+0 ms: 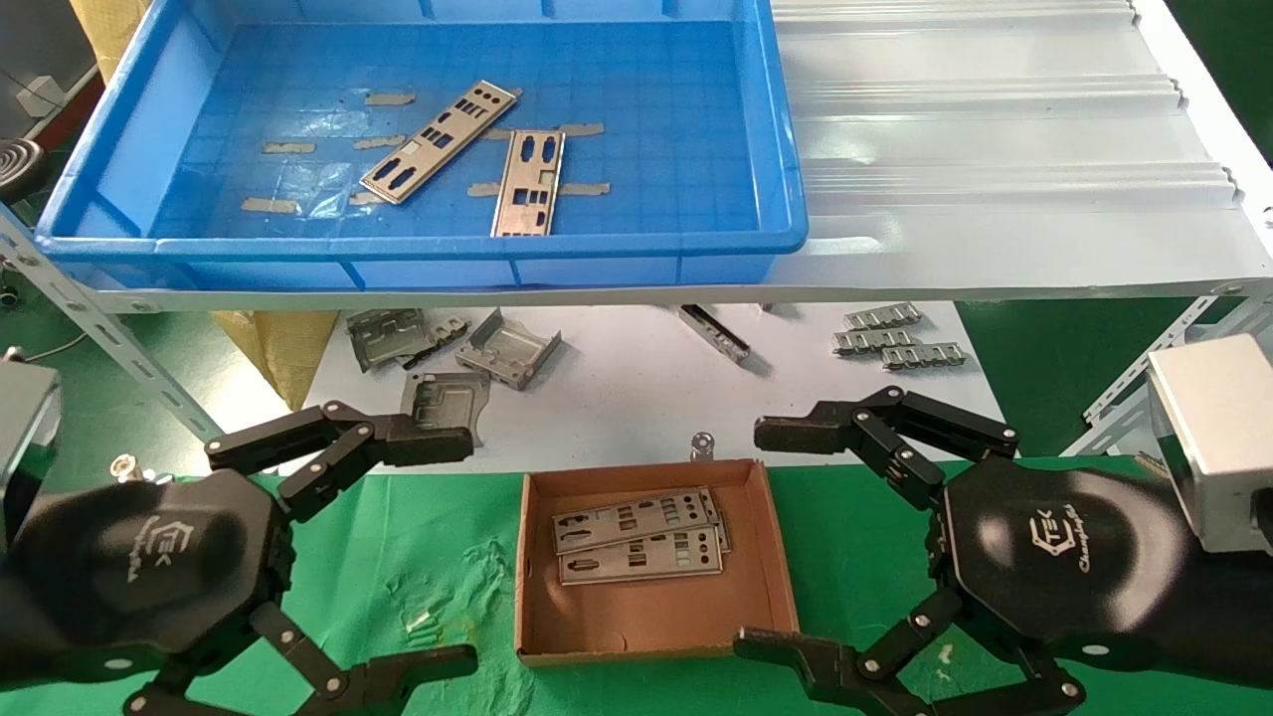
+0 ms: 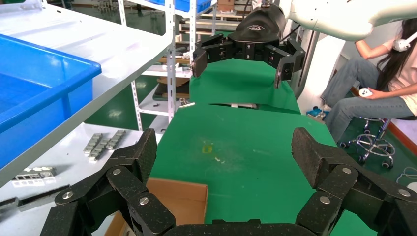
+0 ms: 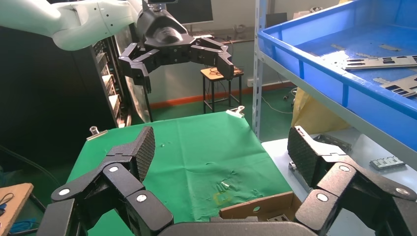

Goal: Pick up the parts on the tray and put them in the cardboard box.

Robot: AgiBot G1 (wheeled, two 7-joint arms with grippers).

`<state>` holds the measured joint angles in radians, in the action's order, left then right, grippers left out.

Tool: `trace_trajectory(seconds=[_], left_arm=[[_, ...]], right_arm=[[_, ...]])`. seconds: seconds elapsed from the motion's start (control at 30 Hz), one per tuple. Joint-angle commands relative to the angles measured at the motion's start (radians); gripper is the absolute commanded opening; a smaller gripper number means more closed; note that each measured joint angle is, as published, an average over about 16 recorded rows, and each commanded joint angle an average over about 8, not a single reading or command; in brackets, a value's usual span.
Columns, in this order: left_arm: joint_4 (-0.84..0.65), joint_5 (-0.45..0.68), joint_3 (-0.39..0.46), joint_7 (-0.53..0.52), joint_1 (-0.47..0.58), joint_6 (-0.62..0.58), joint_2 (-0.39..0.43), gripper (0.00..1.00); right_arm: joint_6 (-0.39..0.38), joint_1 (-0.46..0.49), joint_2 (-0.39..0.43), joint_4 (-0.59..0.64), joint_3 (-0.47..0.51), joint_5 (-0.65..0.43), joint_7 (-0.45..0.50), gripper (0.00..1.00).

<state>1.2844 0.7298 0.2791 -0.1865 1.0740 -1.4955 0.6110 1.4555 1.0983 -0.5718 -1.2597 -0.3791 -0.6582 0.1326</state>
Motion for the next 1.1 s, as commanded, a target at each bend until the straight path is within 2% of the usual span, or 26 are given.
trace_trajectory(seconds=[0.03,1.1], left_arm=[[-0.001,0.000,0.000,0.000,0.000,0.000,0.001,1.00],[-0.006,0.002,0.002,0.002,0.002,0.000,0.003,1.00]], right_arm=[[0.000,0.000,0.000,0.000,0.000,0.000,0.000,1.00],[0.000,0.000,0.000,0.000,0.000,0.000,0.000,1.00]])
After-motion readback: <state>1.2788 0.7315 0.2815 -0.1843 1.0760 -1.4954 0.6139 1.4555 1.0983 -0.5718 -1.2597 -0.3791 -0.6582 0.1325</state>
